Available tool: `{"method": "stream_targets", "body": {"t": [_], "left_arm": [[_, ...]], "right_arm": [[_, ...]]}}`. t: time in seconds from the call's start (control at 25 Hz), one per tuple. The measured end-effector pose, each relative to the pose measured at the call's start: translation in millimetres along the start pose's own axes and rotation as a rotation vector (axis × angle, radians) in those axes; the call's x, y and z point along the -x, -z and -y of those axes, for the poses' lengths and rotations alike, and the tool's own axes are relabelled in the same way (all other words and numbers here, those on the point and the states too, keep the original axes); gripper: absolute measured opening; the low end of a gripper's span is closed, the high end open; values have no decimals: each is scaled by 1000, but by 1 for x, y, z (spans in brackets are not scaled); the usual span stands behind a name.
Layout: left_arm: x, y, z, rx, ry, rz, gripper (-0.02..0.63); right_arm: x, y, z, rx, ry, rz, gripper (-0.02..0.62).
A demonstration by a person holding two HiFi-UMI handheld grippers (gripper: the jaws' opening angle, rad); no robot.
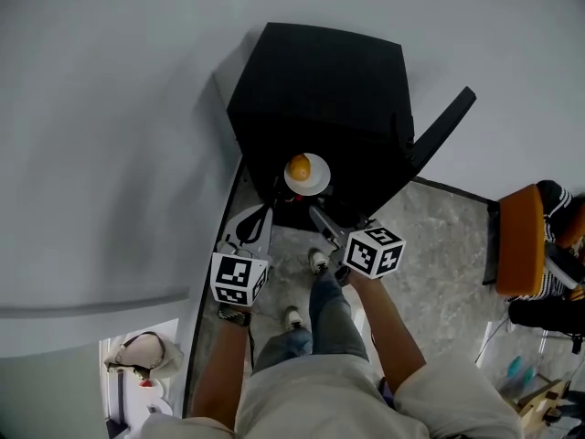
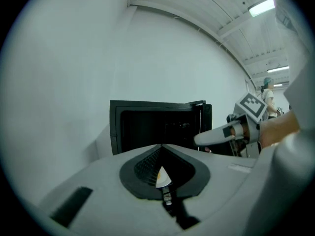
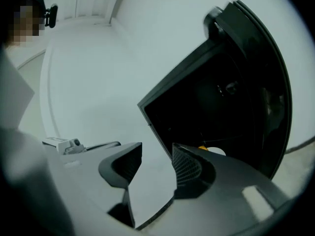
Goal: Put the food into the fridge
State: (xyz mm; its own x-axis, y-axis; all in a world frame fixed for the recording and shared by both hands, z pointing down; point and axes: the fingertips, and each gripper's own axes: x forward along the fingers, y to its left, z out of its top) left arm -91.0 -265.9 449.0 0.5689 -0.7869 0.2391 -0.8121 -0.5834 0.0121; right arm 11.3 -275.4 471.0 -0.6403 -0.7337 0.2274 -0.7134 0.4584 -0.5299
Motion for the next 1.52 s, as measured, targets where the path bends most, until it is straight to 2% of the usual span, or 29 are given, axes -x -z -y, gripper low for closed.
{"method": "stream_targets", "body": {"t": [0.24, 0.4, 0.76, 1.04, 1.52], "left_arm": [[13, -33, 11, -96, 16, 16, 2], [18, -62, 20, -146, 48, 53, 2], [27, -118, 37, -228, 105, 136, 2], [42, -151, 52, -284, 131, 189, 2], [72, -182, 69, -343, 142, 237, 2]], "right_arm": [[25, -39, -37, 278, 39, 42, 133], [38, -61, -56, 360, 30, 97, 81], [67, -113, -89, 552, 86, 178, 23], [99, -144, -108, 616, 98, 235, 6], [145, -173, -143, 694, 101, 296, 6]]}}
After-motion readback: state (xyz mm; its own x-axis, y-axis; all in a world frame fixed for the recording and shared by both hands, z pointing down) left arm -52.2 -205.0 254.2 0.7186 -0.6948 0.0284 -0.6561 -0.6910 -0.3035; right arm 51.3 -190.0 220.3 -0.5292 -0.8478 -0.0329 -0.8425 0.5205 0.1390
